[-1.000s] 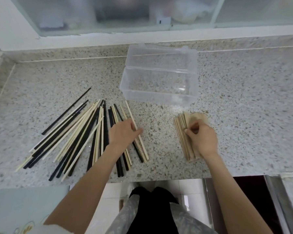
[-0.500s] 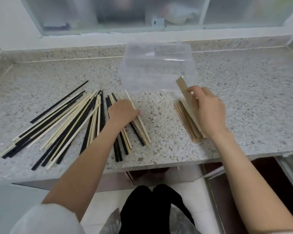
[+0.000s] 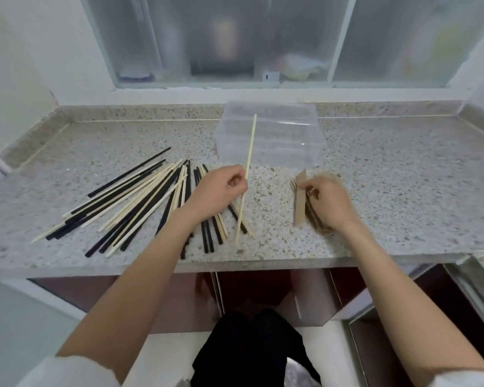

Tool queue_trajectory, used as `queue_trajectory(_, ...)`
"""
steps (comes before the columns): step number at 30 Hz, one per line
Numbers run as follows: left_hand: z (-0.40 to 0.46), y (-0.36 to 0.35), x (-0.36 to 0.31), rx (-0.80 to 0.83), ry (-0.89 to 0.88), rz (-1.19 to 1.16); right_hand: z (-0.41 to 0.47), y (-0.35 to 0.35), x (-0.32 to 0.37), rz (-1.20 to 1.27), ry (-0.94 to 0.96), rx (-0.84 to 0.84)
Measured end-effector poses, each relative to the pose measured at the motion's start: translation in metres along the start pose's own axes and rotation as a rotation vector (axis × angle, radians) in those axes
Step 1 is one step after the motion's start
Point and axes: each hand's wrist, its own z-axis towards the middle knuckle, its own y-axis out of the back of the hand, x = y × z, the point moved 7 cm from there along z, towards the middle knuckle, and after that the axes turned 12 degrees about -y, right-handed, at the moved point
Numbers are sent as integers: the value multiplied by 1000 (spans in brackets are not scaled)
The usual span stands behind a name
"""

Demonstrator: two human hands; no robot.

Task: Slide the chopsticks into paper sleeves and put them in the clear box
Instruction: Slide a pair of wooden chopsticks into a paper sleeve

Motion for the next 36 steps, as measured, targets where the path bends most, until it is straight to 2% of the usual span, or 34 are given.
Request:
queue_trajectory(4, -3, 17, -7, 85, -27, 142, -4, 19, 15, 20, 136, -112)
queue_trajectory(8, -14, 30, -13, 63, 8, -25, -11, 27, 23, 226, 70, -48)
queue_trajectory(11, -23, 36, -16, 5, 10, -91, -14, 26, 17, 424, -4, 82)
queue_trajectory(17, -47, 48, -14, -130, -98, 425, -28, 13, 10, 563, -47, 236)
queue_trajectory(20, -63, 44, -15, -215, -142, 476, -38, 4, 6, 526, -63, 251)
queue_trajectory(25, -83, 26, -12, -308, -172, 352, -56, -7, 6, 341, 19, 212)
queue_trajectory(31, -108, -2, 9, -358, -55, 308, -67, -31, 5, 85, 154, 102)
queue_trajectory(36, -113, -7, 10, -416, -31, 420, -65, -41, 12, 94, 223, -93)
